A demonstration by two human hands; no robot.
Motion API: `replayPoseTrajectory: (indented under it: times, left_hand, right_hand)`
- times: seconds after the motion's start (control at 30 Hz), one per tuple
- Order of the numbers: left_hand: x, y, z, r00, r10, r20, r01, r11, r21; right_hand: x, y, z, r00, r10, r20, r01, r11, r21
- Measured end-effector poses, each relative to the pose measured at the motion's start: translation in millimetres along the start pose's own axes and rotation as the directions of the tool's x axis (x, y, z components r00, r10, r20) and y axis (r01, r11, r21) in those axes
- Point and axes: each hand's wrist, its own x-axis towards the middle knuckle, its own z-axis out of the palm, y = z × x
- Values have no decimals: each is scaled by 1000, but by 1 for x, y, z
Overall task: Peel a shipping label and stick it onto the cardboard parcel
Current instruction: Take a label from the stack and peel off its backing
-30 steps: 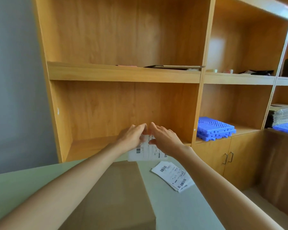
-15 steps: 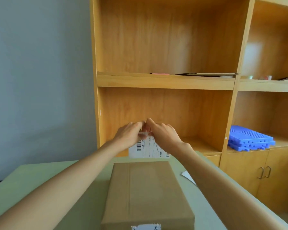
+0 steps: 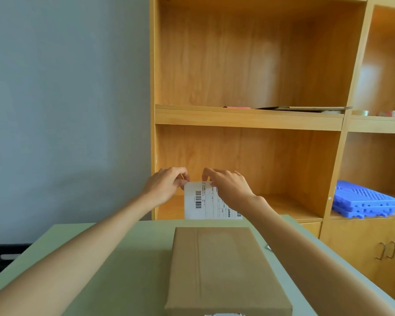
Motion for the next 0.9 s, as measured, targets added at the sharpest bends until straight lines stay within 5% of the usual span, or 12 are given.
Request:
replayPoseTrajectory:
  times: [0.9]
  left_hand:
    - [-1, 4, 7, 998, 53, 26, -51, 995, -80]
  right_hand:
    - [-4, 5, 14, 998, 64, -6, -64, 998, -18]
